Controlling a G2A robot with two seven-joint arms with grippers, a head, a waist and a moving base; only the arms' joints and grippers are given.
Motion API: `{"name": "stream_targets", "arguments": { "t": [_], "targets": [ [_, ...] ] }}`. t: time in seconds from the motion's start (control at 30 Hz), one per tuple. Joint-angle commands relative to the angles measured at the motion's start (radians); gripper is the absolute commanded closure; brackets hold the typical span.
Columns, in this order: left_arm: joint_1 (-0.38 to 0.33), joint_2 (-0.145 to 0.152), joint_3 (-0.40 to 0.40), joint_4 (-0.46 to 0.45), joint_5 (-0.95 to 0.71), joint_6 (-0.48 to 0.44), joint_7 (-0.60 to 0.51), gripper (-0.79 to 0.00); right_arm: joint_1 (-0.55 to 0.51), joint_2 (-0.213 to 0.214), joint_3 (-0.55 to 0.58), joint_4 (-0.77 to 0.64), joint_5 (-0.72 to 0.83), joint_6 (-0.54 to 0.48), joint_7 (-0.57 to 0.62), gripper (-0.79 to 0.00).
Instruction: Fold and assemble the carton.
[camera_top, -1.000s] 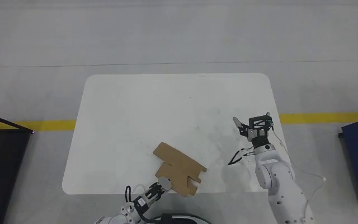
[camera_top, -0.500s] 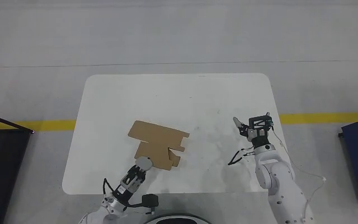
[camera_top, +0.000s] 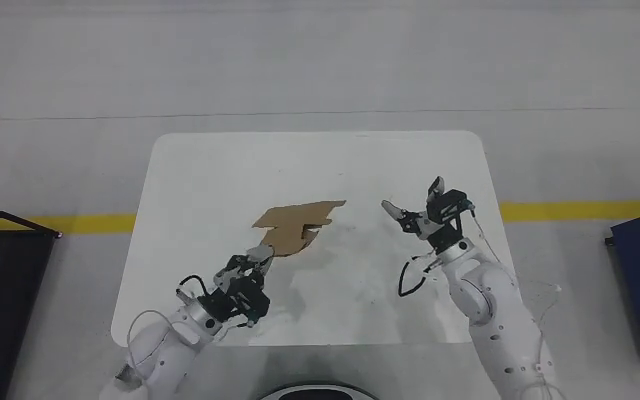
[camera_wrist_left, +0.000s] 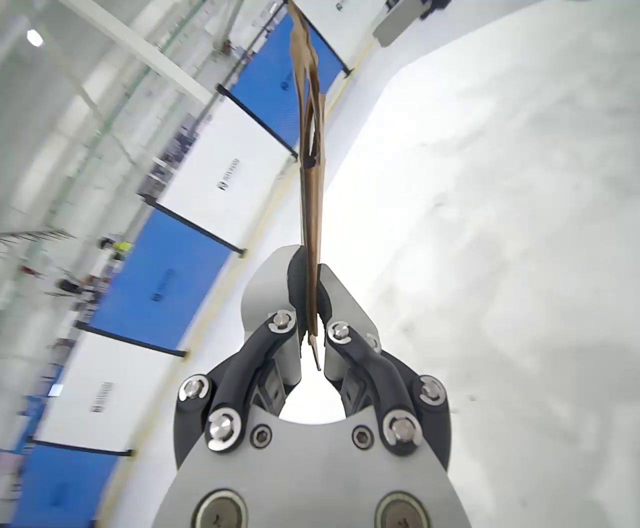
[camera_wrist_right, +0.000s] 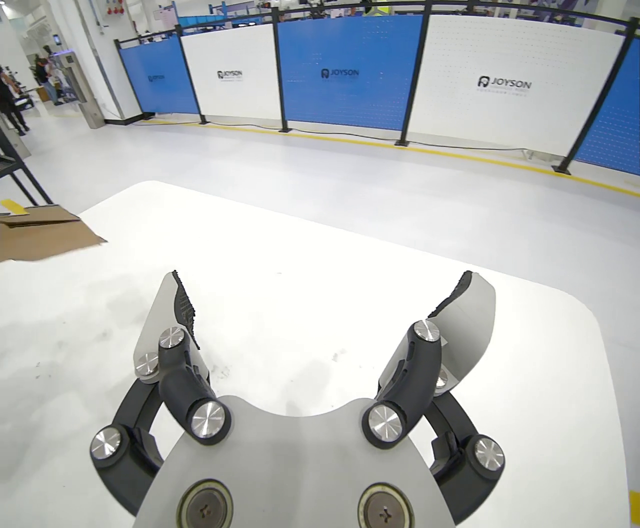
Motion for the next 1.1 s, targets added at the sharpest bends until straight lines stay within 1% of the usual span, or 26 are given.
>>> {"name": "stream_targets", "arguments": {
  "t": [0.0,0.17,0.2,0.23,0.33,0.37,0.47,0.57,0.67,0.73,0.77,1.07],
  "targets": [
    [0.001,0.000,0.003,0.001,0.021,0.022,0.001,0.000,-0.001,0.000,0.001,0.000,0.000,0.003,0.000,-0.785],
    [0.001,0.000,0.003,0.001,0.021,0.022,0.001,0.000,-0.001,0.000,0.001,0.000,0.000,0.003,0.000,-0.785],
    [0.007,0.000,0.015,0.004,-0.002,-0.005,0.016,0.000,-0.001,0.000,0.001,0.000,0.000,0.003,0.000,-0.785],
    [0.004,-0.001,0.019,0.008,-0.059,-0.044,0.050,0.000,-0.001,0.000,0.001,0.000,0.000,0.003,0.000,-0.785],
    [-0.038,0.001,-0.020,0.048,-0.294,-0.208,0.124,0.000,0.026,0.003,-0.034,-0.009,0.060,-0.202,-0.056,-0.785],
    [-0.054,0.002,-0.031,0.064,-0.376,-0.282,0.145,0.000,0.041,0.005,-0.031,0.007,0.089,-0.254,-0.084,-0.785],
    [-0.104,0.005,-0.063,0.114,-0.608,-0.469,0.173,0.000,0.083,0.008,-0.040,0.035,0.123,-0.378,-0.102,-0.785],
    [-0.164,0.008,-0.080,0.156,-0.773,-0.601,0.129,0.000,0.118,0.012,-0.051,0.059,0.146,-0.473,-0.094,-0.785],
    [-0.229,0.007,-0.063,0.218,-0.939,-0.691,0.059,0.000,0.137,0.015,-0.068,0.058,0.149,-0.533,-0.082,-0.785],
    [-0.272,0.007,-0.037,0.272,-1.041,-0.719,-0.025,0.000,0.138,0.015,-0.077,0.058,0.175,-0.567,-0.089,-0.785],
    [-0.285,0.007,-0.030,0.282,-1.070,-0.715,-0.061,0.000,0.138,0.015,-0.077,0.058,0.175,-0.567,-0.089,-0.785],
    [-0.285,0.007,-0.030,0.282,-1.070,-0.715,-0.061,0.000,0.138,0.015,-0.077,0.058,0.175,-0.567,-0.089,-0.785]
  ]
}}
